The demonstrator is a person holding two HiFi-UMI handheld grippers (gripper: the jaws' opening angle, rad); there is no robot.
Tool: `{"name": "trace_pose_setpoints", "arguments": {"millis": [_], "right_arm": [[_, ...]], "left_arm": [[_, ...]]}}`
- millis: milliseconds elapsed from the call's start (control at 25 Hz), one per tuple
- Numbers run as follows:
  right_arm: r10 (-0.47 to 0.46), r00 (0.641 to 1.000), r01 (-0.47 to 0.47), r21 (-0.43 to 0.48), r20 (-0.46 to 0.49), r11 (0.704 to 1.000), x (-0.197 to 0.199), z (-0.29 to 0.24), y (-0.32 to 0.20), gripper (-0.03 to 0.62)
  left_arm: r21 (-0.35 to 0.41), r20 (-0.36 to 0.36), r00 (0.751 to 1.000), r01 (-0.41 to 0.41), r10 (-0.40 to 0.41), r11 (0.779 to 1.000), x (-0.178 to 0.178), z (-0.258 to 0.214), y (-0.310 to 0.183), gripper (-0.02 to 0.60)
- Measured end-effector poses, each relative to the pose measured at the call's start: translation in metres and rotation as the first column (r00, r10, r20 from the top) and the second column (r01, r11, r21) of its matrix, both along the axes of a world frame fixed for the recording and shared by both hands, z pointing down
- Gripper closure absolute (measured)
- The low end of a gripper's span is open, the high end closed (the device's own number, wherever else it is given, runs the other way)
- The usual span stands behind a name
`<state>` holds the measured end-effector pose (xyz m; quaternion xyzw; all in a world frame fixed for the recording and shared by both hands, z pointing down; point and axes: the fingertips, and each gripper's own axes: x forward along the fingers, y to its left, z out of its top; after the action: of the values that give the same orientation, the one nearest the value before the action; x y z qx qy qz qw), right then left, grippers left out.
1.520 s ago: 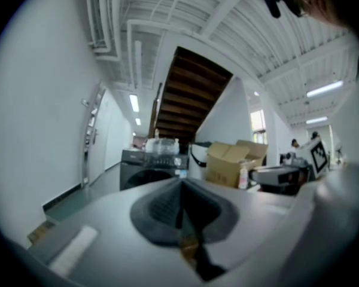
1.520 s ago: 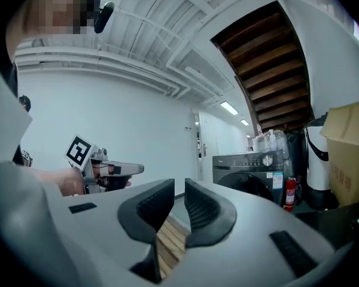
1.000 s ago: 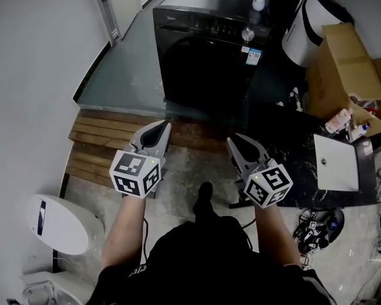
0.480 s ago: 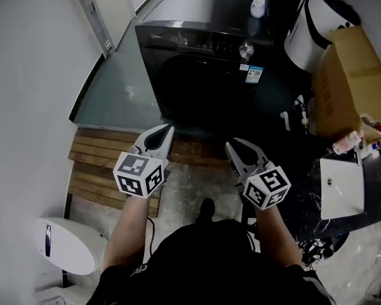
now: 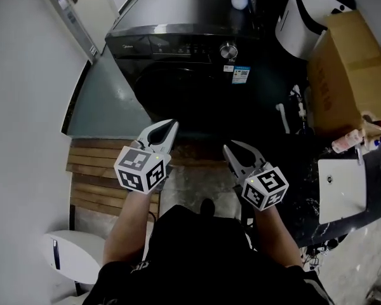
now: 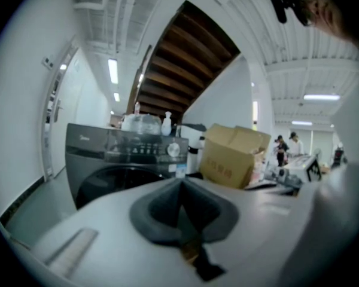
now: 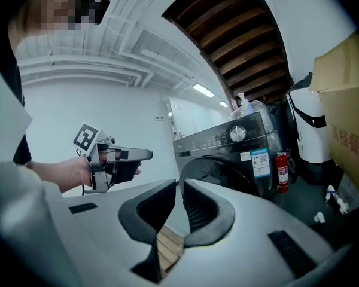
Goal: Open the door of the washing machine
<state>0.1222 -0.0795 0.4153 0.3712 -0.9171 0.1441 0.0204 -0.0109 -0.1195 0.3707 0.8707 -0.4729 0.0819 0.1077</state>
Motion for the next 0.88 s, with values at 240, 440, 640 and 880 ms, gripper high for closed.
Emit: {"name": "trace_pose_setpoints", "arguments": {"millis": [240,440,640,880], "right_arm": [[0.011,1.0,-0.011,-0.033,-0.011,0.999,0.0,0.013,-0.019,0.557],[0.015,0.999,-0.016,-0.034,-0.036,0.999,-0.016,0.014,-0.046,0.557],[0.041,0.997,-0.042,-0.01,-0.058,0.999,-0.04,0.002,-0.093,0.557],[0.06,0.995,-0.058,0.025,-0.084,0.998,-0.081,-0.016,-0.154,0.546]], "left_arm": [[-0.022,-0.011,1.0,-0.015,0.015,1.0,0.0,0.009,-0.028,0.574],[-0.009,-0.03,0.999,-0.031,0.031,0.999,-0.014,0.009,-0.06,0.574],[0.01,-0.039,0.998,-0.054,0.054,0.999,-0.039,0.005,-0.105,0.574],[0.028,-0.017,0.997,-0.071,0.071,0.997,-0.075,0.003,-0.161,0.574]]}}
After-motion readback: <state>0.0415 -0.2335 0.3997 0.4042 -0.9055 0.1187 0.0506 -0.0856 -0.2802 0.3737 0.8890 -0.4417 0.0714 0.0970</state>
